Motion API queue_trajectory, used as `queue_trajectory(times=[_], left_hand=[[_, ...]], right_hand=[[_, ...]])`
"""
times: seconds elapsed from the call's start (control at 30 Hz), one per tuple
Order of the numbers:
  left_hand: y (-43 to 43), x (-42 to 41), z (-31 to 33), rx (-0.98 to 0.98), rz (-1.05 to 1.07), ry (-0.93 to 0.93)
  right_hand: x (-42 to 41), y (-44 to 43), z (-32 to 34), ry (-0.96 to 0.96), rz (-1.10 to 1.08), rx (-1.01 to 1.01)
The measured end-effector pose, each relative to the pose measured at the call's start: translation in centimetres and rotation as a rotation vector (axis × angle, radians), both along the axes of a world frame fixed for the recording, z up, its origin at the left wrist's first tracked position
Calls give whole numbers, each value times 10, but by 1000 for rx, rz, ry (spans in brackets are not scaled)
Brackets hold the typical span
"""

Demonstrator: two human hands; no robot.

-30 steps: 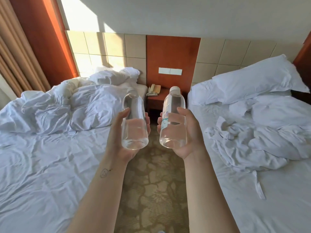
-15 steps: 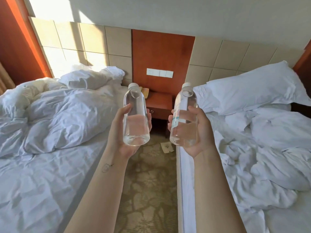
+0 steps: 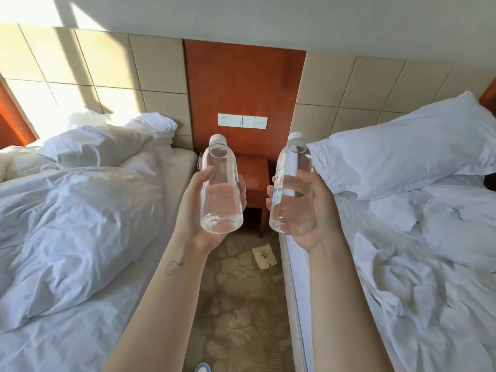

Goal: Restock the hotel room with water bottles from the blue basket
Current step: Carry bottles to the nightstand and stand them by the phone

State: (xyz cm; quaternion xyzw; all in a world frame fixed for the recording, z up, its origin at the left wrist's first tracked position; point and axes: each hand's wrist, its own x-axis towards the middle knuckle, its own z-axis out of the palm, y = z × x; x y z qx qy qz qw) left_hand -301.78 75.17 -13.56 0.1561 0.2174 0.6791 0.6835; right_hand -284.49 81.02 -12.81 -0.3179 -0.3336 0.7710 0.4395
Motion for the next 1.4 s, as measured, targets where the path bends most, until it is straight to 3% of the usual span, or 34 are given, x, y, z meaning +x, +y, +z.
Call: queue_trajectory(times=[0.33,0.67,0.87,1.27,1.4], left_hand=[[165,-82,6,-6,-138,58],[328,-98,-15,2,-144,141],[441,-93,-21,4,-131,55],[582,-128,-54,-29,-85,105],[629,-156,-63,-43,-118,271]], right_hand=[[-90,148,-1,-59,-31,-3],[-107,314,-21,-72,-10,34],[-103,429,-18,-142,-28,159],[-135,580,-51,-144,38,108],[-163,623,-61,-168,60,102]])
